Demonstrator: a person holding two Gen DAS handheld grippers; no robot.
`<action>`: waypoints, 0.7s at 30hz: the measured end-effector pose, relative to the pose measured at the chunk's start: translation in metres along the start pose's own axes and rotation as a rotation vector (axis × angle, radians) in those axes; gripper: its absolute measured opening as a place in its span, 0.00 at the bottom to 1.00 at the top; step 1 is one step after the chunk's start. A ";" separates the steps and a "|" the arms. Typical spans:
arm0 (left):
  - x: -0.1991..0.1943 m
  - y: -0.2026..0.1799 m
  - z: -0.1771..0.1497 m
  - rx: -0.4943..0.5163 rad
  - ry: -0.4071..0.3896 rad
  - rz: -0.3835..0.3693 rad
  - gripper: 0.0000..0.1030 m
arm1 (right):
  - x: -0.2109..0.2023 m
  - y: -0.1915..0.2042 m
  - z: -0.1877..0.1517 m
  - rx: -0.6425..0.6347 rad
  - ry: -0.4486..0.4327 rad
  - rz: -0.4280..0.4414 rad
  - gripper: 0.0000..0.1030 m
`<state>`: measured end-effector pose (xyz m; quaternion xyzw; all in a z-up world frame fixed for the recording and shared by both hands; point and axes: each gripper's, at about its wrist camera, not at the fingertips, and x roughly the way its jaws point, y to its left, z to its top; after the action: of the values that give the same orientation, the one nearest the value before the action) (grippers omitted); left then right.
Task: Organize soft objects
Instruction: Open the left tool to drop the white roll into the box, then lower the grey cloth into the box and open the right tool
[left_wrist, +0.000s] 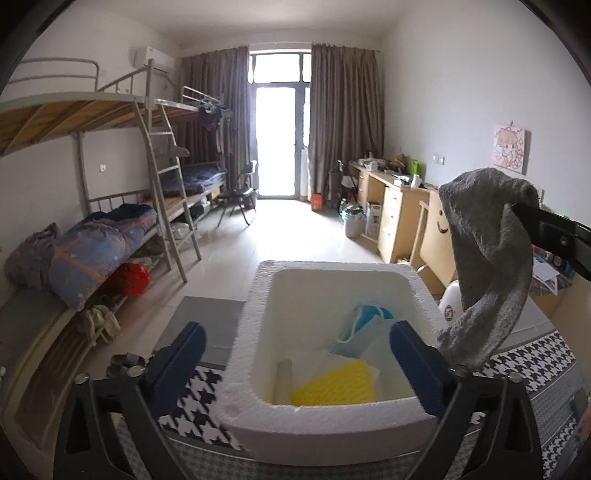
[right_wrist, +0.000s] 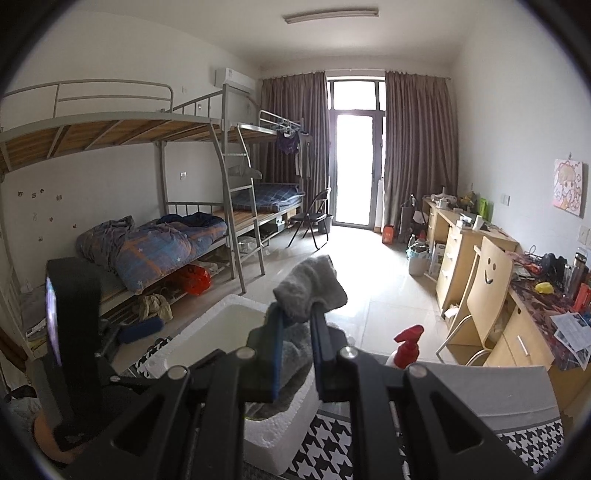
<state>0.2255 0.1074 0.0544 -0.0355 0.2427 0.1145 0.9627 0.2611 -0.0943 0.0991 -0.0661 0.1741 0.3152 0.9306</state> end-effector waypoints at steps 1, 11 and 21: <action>-0.002 0.001 -0.001 0.001 -0.002 0.005 0.99 | 0.001 0.001 0.000 0.000 0.002 0.001 0.17; -0.012 0.004 -0.009 -0.004 -0.005 0.036 0.99 | 0.012 0.005 0.003 -0.002 -0.003 0.011 0.17; -0.024 0.011 -0.017 -0.018 -0.025 0.072 0.99 | 0.027 0.011 0.002 -0.008 0.033 0.021 0.17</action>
<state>0.1953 0.1109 0.0509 -0.0341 0.2309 0.1520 0.9604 0.2753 -0.0697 0.0912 -0.0731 0.1888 0.3247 0.9239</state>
